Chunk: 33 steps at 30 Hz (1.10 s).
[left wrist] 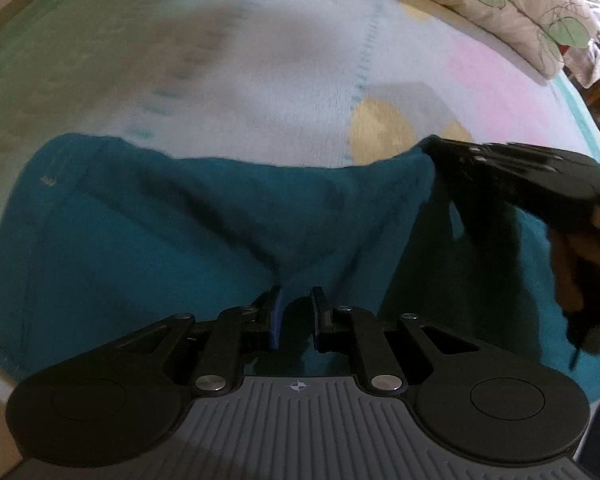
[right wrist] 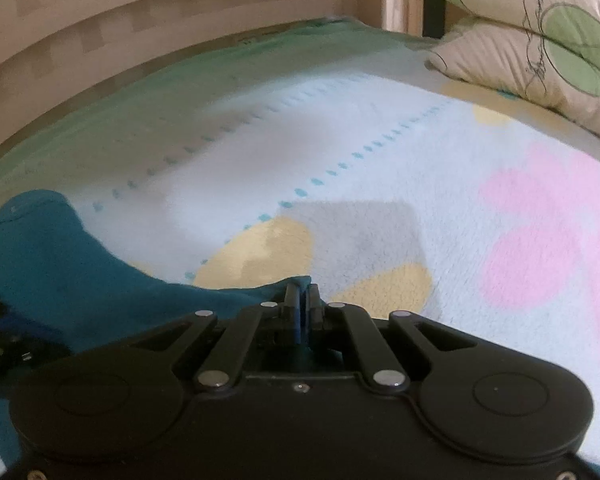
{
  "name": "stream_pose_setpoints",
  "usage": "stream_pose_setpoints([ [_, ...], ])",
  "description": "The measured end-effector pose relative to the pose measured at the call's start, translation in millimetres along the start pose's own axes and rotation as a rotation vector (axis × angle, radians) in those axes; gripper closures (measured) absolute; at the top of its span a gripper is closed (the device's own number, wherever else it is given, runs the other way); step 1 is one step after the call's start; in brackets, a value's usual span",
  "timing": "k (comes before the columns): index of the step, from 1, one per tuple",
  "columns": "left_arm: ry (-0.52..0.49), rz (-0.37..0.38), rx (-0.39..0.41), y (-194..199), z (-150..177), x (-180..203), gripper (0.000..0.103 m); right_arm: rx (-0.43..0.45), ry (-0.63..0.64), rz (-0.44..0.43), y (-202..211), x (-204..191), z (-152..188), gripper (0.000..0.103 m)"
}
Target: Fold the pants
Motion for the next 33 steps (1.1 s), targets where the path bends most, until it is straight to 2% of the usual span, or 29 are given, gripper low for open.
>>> stream_pose_setpoints([
  [5,-0.062,-0.057,-0.066,4,15,-4,0.090,-0.010,-0.054,0.006,-5,4,-4,0.095],
  [7,-0.040,-0.070,-0.075,7,17,-10,0.090,-0.018,-0.055,0.016,-1,4,-8,0.089],
  [9,-0.021,-0.089,-0.074,12,19,-16,0.090,0.008,-0.079,0.058,15,8,-11,0.076],
  [12,-0.020,-0.121,-0.056,22,21,-16,0.090,0.046,-0.113,0.044,54,17,0,0.075],
  [16,-0.059,-0.046,-0.021,29,27,4,0.090,-0.003,-0.095,0.006,96,11,45,0.075],
  [20,-0.153,-0.022,-0.016,14,31,33,0.090,-0.116,-0.051,-0.015,109,-14,105,0.076],
  [25,-0.222,-0.110,-0.038,0,38,35,0.090,-0.270,-0.040,0.035,103,-28,160,0.076],
  [27,-0.176,-0.161,-0.057,1,33,26,0.090,-0.259,-0.071,0.026,111,-24,169,0.076],
  [31,-0.101,-0.230,-0.065,3,28,8,0.090,-0.300,-0.114,0.051,121,-13,173,0.077],
  [32,-0.083,-0.241,-0.059,6,27,8,0.090,-0.289,-0.118,0.059,125,-12,172,0.078],
  [33,-0.071,-0.217,-0.045,8,26,9,0.090,-0.254,-0.125,0.061,130,-8,170,0.078],
])
Point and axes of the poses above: each gripper's, at about its wrist camera, not at the fingertips, and y roughly against the way its jaws point, x to its right, z to its underside, the point moved 3 cm from there along -y, roughly the way its jaws point, and after that the axes turned 12 degrees about -x, right-handed, at the moved point
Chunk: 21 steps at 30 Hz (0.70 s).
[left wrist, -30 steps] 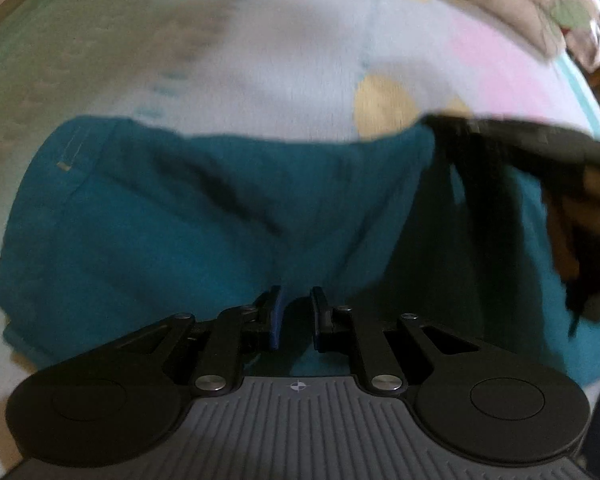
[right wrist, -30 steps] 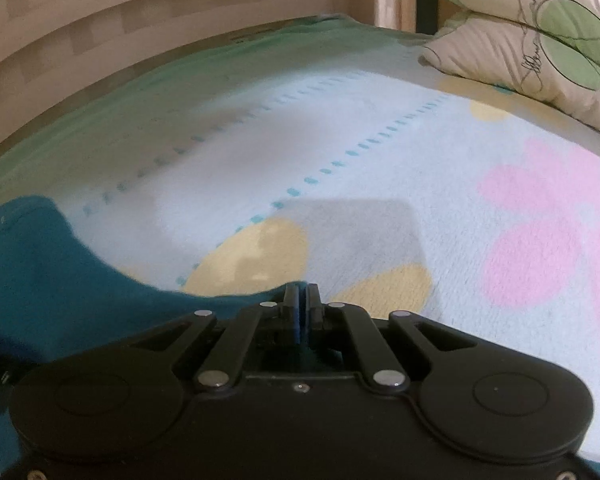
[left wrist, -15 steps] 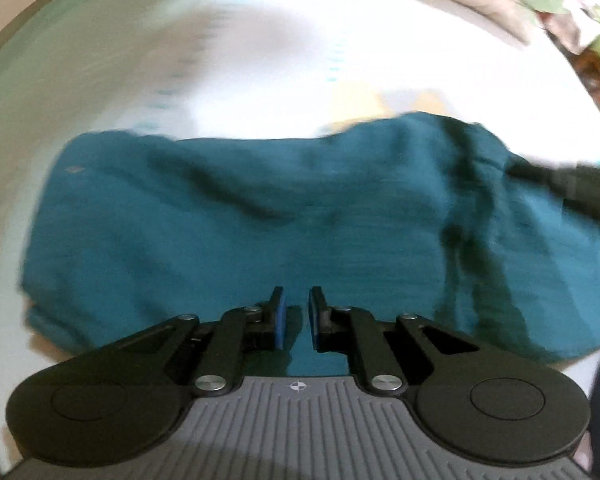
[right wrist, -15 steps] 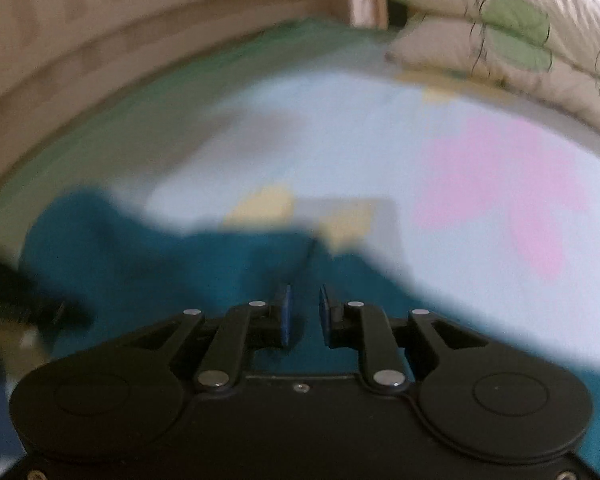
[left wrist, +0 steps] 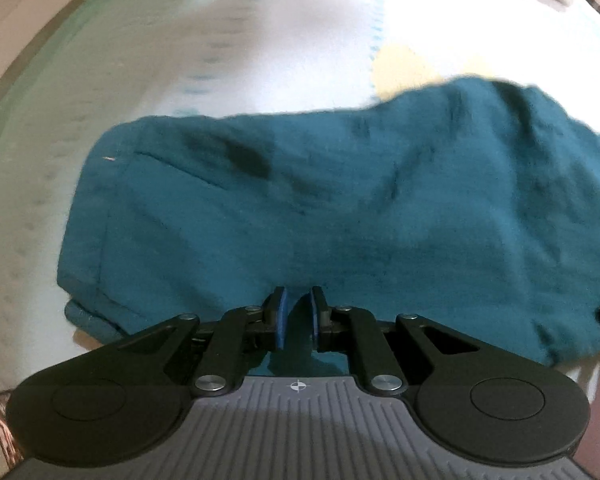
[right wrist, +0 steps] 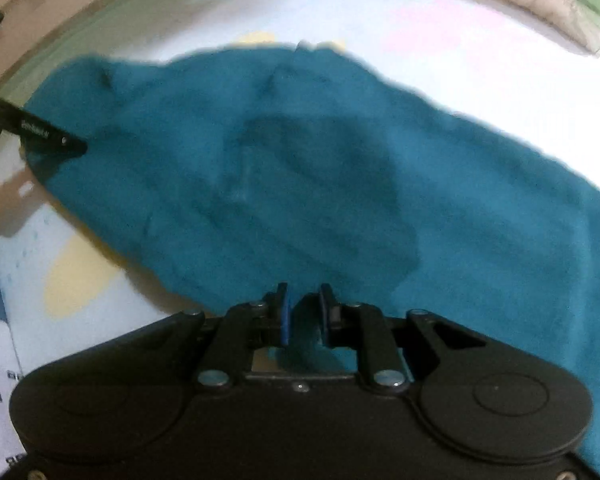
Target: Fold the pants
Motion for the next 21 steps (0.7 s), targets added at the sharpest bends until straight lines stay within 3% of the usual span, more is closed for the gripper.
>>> stream_pose_setpoints([
  [3,0.034,0.121,0.049,8,-11,11,0.090,0.104,-0.055,-0.028,13,6,-16,0.076],
  [5,0.025,0.163,0.092,10,-26,31,0.090,0.162,-0.093,-0.053,14,9,-32,0.076],
  [11,-0.038,0.273,0.152,7,-75,88,0.090,0.232,-0.187,-0.067,-1,23,-72,0.076],
  [15,-0.011,0.281,0.151,-12,-98,107,0.090,0.229,-0.209,-0.090,-18,32,-89,0.076],
  [17,0.008,0.248,0.135,-19,-101,103,0.090,0.198,-0.207,-0.067,-37,35,-97,0.076],
  [18,0.022,0.248,0.154,-23,-104,100,0.090,0.191,-0.205,-0.045,-44,34,-98,0.087],
  [21,0.037,0.208,0.186,-23,-105,95,0.099,0.240,-0.208,0.002,-50,44,-106,0.096],
])
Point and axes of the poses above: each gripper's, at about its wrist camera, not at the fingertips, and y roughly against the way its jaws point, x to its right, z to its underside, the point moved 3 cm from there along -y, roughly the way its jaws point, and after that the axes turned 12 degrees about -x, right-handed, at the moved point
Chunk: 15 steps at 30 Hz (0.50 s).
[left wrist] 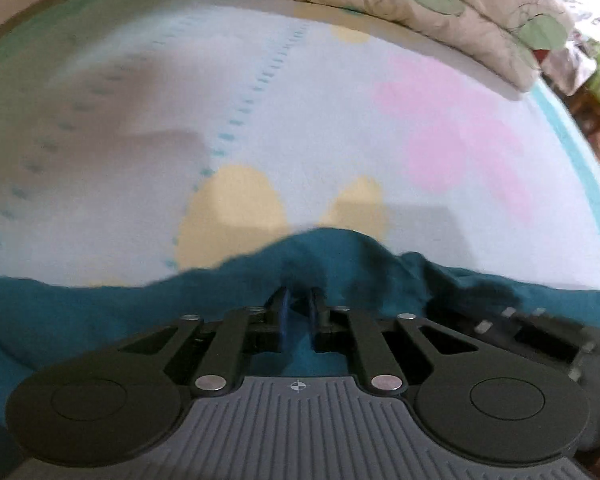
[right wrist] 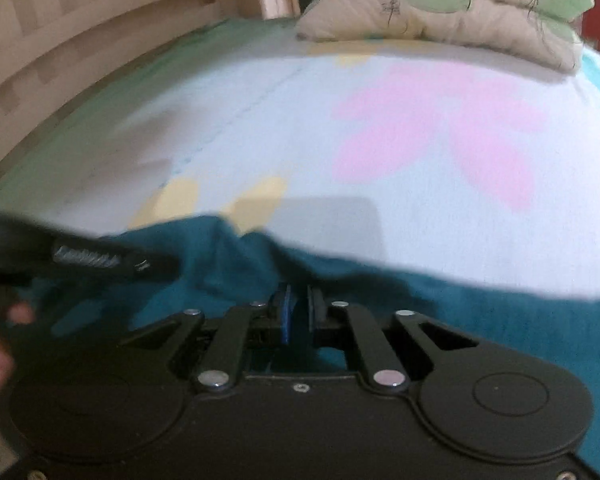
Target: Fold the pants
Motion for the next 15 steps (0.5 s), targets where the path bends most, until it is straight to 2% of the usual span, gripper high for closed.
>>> stream_pose_setpoints([
  [5,0.014,-0.023,0.012,0,2,2,0.100,-0.003,-0.020,0.050,-5,2,-14,0.096],
  [7,0.014,-0.037,0.006,4,0,7,0.100,-0.007,-0.007,0.078,1,0,-15,0.093],
  [9,0.011,-0.007,-0.005,13,4,10,0.099,0.007,-0.024,0.079,13,5,-16,0.076],
  [12,-0.003,0.049,-0.034,22,12,18,0.099,0.023,-0.077,0.011,45,24,-9,0.076],
  [15,-0.030,0.085,-0.051,24,22,31,0.099,0.009,-0.102,0.029,78,58,5,0.075],
])
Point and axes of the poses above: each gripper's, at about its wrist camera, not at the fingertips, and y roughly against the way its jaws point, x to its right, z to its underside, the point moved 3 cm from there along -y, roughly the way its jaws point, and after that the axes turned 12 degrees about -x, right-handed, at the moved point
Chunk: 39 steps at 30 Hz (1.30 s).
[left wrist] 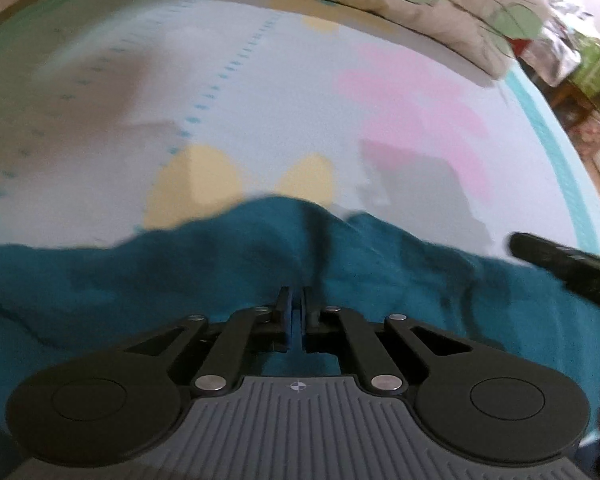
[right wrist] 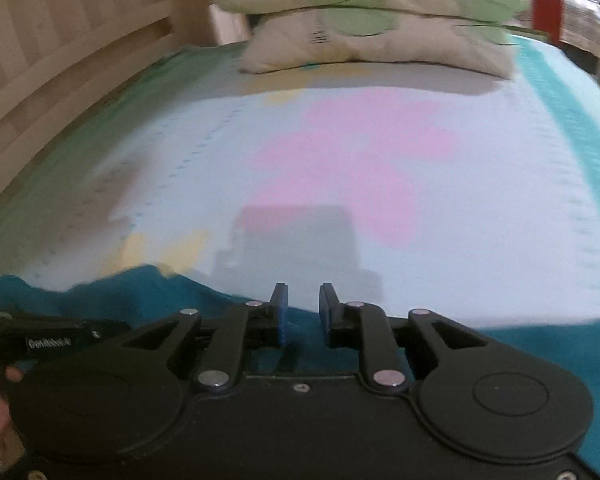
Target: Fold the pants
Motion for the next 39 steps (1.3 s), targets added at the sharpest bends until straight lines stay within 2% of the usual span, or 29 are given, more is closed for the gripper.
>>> stream_pose_setpoints([
  [2,-0.022,0.016,-0.014,-2,6,11,0.099,-0.003,-0.010,0.040,20,27,8,0.075],
  [6,-0.081,0.048,-0.022,-7,17,33,0.099,-0.001,-0.051,0.188,51,91,30,0.067],
  [9,-0.120,0.048,-0.024,-13,24,44,0.099,0.009,-0.143,0.264,68,143,42,0.067],
  [13,-0.132,0.019,-0.074,-30,33,46,0.099,0.056,-0.274,0.352,89,207,57,0.067],
  [14,-0.137,0.018,-0.065,-32,35,44,0.099,0.070,-0.295,0.376,93,220,60,0.065],
  [17,-0.149,0.024,-0.042,-31,37,43,0.099,0.101,-0.341,0.437,101,256,65,0.051],
  [19,-0.143,0.032,-0.041,-31,38,41,0.099,0.125,-0.358,0.471,104,274,66,0.049],
  [22,-0.145,0.021,-0.044,-31,37,43,0.099,0.135,-0.376,0.476,105,296,67,0.049],
  [29,-0.187,-0.046,-0.035,-32,39,55,0.099,0.060,-0.406,0.403,93,320,85,0.049],
  [31,-0.182,-0.048,-0.036,-32,40,54,0.099,0.064,-0.400,0.376,92,318,91,0.053],
  [33,-0.166,-0.040,-0.037,-32,39,54,0.099,0.076,-0.382,0.398,93,317,96,0.076],
  [34,-0.158,-0.036,-0.038,-33,37,56,0.099,0.084,-0.375,0.413,95,316,97,0.080],
  [35,-0.150,-0.032,-0.037,-33,38,56,0.099,0.096,-0.371,0.410,98,315,99,0.088],
  [39,-0.130,-0.024,-0.031,-33,36,55,0.099,0.144,-0.349,0.435,107,312,92,0.093],
])
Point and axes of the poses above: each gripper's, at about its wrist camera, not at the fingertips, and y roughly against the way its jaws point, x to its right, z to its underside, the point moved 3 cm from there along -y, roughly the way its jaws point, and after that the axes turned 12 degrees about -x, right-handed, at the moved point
